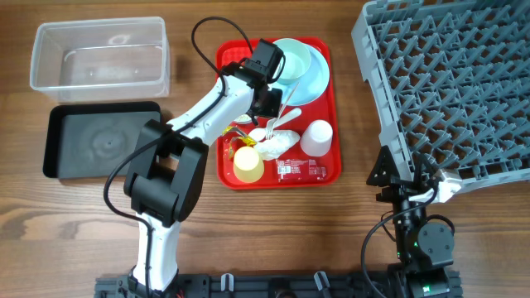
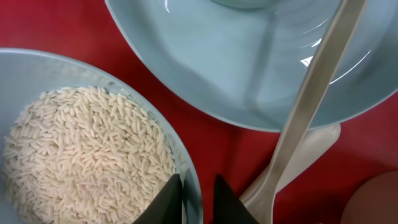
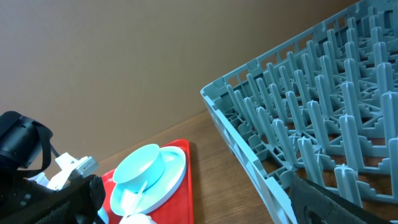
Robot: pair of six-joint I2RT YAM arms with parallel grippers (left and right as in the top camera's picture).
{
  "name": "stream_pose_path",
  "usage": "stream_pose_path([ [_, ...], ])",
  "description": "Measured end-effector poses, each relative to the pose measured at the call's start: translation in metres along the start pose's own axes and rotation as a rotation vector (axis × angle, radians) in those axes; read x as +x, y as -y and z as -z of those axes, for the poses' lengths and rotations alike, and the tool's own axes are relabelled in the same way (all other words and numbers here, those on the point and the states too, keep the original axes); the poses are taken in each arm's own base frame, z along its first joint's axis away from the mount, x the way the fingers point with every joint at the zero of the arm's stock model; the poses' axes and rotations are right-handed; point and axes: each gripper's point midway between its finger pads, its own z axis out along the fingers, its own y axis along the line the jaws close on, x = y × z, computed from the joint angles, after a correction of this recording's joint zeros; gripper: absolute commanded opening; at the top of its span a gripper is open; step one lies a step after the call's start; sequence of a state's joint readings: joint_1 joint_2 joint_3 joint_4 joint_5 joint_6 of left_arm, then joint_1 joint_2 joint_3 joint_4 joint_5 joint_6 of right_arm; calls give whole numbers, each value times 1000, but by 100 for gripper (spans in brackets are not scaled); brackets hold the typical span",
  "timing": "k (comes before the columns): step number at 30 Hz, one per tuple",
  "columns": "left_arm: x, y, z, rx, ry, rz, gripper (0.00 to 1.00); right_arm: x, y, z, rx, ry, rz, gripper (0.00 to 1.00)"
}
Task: Sort waste into correct bins and load items into the dishwasher rack
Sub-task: 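Reach the left gripper to the rice bowl on the red tray and grasp it, then carry the rice bowl with the left gripper over the black tray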
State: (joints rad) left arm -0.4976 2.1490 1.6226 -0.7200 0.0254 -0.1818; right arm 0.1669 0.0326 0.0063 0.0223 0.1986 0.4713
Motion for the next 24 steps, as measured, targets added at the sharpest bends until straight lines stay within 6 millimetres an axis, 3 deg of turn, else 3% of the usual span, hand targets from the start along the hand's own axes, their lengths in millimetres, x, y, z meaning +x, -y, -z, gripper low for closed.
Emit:
stream_pose_path([
  [14,-7,-4,6,-28,28,0,4,0,0,0,0,0,0,100],
  [18,-12,-3,26,-22,52,3,4,0,0,0,0,0,0,100],
  [21,-14,-3,65,-2,84,42,4,0,0,0,0,0,0,100],
  [24,-12,-20,95,-7,93,114,4,0,0,0,0,0,0,100],
])
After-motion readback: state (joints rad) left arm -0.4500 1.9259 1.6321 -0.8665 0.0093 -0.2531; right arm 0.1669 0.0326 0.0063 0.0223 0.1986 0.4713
